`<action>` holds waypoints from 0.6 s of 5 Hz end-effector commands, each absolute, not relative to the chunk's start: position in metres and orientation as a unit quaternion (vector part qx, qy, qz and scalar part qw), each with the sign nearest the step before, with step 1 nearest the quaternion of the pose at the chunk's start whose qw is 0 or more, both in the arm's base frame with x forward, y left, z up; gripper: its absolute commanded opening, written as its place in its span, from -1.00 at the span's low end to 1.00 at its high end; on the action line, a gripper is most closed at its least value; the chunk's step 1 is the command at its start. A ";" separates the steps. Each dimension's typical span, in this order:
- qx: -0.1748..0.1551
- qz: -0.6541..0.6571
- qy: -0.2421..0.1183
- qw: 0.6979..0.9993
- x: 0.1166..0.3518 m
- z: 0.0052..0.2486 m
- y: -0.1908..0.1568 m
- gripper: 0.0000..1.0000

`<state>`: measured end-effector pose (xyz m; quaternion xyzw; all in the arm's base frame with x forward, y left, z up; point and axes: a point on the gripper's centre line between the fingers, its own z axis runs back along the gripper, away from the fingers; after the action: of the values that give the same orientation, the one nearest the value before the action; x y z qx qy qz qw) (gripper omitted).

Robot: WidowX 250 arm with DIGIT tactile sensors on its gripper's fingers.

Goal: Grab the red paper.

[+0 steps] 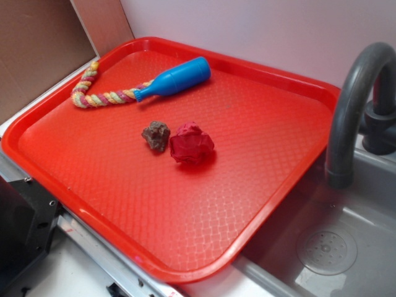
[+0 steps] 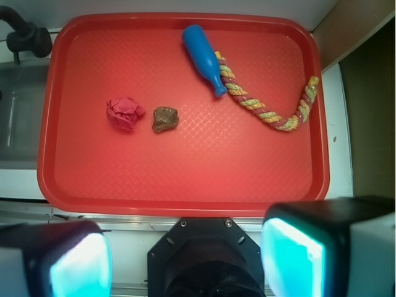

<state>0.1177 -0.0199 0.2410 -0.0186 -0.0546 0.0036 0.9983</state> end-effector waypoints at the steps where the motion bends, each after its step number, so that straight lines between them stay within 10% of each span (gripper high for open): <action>1: -0.019 0.004 -0.055 0.998 0.118 0.241 -0.020 1.00; 3: 0.004 -0.212 -0.093 0.973 0.154 0.222 -0.027 1.00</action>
<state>0.1530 -0.0251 0.2168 0.0001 -0.0852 -0.2134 0.9732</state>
